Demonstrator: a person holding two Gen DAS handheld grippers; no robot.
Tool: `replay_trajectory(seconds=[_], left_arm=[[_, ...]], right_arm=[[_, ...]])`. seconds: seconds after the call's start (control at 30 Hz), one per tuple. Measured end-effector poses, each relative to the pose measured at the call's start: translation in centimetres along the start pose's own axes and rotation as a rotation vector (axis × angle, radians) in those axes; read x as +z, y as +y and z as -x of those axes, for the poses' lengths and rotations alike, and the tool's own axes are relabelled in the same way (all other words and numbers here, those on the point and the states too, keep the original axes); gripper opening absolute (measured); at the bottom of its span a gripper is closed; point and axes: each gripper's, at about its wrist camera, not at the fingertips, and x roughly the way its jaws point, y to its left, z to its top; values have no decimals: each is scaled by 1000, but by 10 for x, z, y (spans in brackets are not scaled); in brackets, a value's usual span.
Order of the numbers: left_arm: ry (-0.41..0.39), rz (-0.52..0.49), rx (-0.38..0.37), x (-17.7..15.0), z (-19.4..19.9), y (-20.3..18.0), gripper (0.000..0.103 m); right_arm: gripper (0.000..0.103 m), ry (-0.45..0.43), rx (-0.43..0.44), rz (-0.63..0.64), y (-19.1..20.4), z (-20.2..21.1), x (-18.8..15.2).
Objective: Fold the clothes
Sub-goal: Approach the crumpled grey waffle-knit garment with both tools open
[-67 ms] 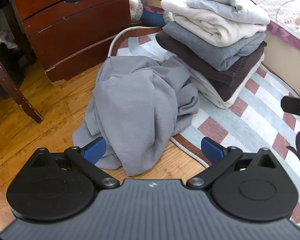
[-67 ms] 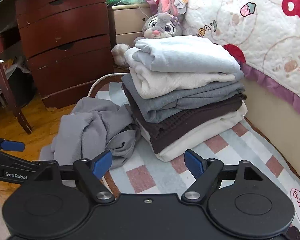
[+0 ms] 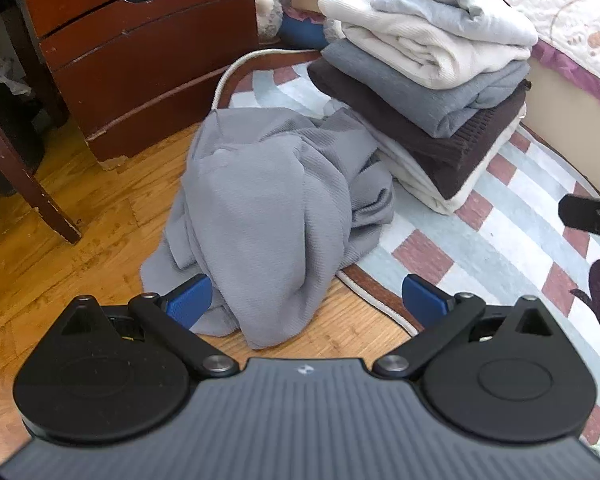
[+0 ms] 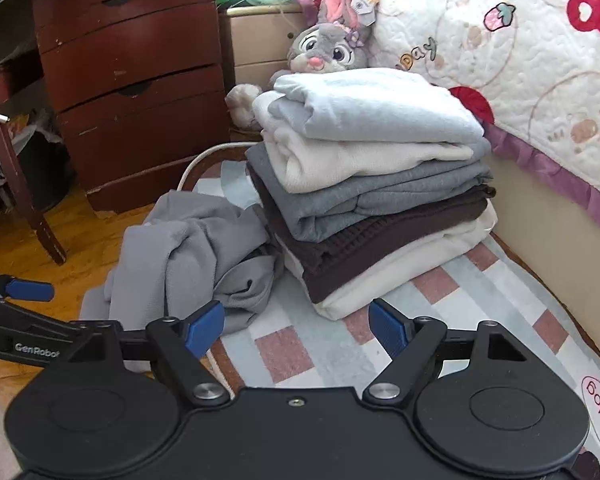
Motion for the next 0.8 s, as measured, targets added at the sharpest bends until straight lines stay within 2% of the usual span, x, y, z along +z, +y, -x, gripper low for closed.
replay_trajectory(seconds=[0.23,0.33,0.8], left_arm=[[42,-13,1,-2,-7,-5,103],[42,-15,-7,-3,-8,-1,103],[53,-8,-4,-4,-12,1,103]], right_arm=[[83,-27,-17,10,3,6,-4],[83,15,-17,27,6,-3,0],[83,66,-14,34,9,-11,2]])
